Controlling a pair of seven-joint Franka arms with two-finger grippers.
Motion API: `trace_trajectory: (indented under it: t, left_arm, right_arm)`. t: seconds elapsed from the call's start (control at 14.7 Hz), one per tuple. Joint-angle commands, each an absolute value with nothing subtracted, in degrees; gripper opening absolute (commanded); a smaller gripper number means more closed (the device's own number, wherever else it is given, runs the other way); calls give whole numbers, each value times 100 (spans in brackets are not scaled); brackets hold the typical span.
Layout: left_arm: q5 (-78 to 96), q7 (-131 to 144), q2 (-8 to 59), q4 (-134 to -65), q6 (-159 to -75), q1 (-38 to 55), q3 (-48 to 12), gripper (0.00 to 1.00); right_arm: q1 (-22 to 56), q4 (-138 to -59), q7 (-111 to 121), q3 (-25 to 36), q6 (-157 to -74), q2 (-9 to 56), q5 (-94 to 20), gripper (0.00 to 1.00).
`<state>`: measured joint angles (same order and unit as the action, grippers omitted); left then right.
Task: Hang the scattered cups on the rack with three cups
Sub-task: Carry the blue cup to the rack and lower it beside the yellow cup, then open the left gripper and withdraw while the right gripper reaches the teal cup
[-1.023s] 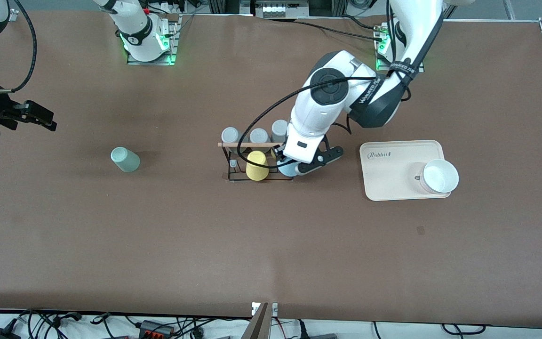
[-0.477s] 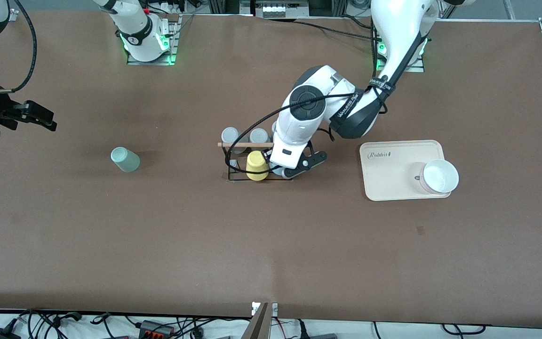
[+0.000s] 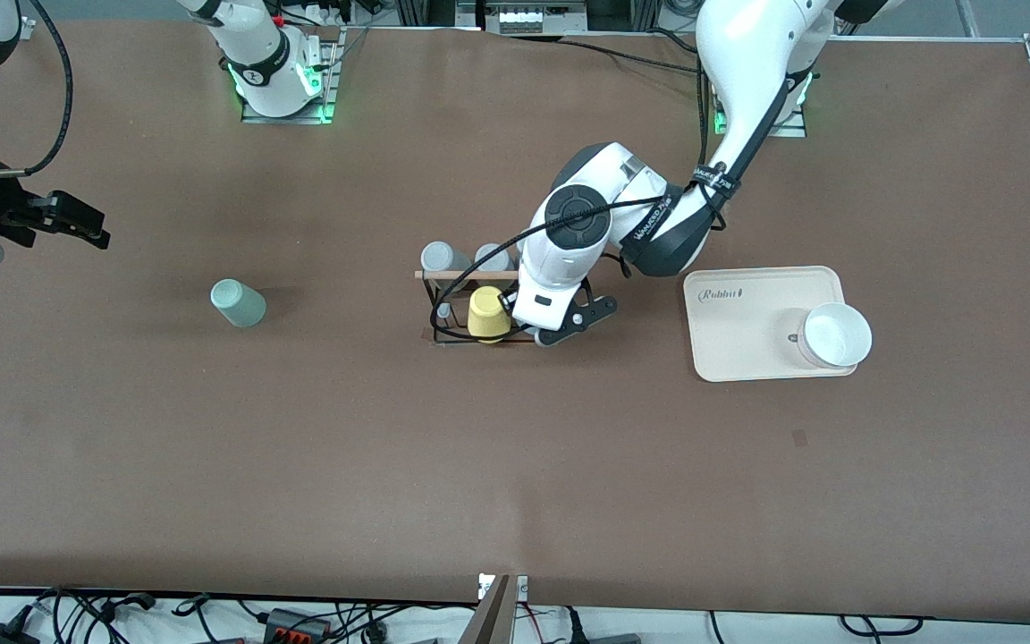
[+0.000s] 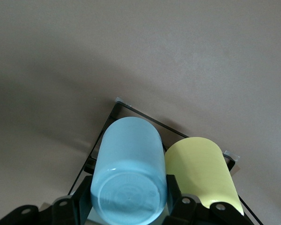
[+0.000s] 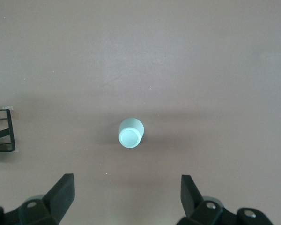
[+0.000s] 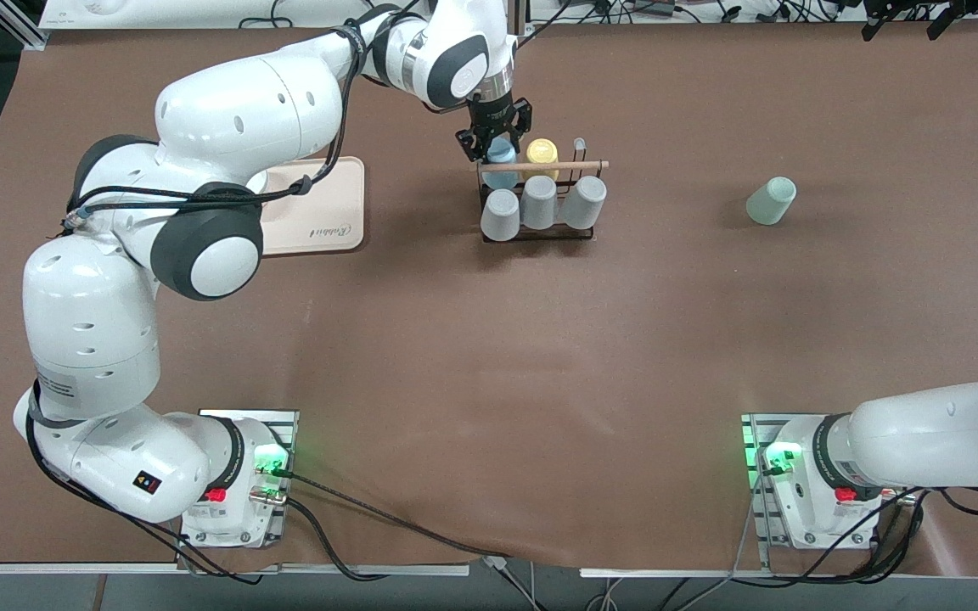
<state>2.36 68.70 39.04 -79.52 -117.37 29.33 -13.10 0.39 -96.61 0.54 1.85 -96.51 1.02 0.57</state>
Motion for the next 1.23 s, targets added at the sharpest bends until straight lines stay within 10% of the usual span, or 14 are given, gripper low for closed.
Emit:
trace_trajectory:
  t: [0.0, 0.27, 0.55, 1.16]
  left_arm:
    - [176, 6970, 4069, -7761, -11637, 3041, -1266, 51]
    - [176, 6979, 4148, -7761, -11637, 3067, -1266, 55]
    - [167, 6961, 4096, -7761, -11628, 3050, -1266, 94]
    - [132, 6708, 3262, -7787, -11156, 2173, -1187, 100]
  right_arm:
    - [26, -9650, 35, 149, -9668, 105, 70, 100]
    - [53, -9650, 35, 149, -9694, 105, 9, 100]
    - [27, -9642, 35, 149, -9738, 316, 9, 100]
    - [61, -9642, 114, 149, -9721, 527, 70, 100]
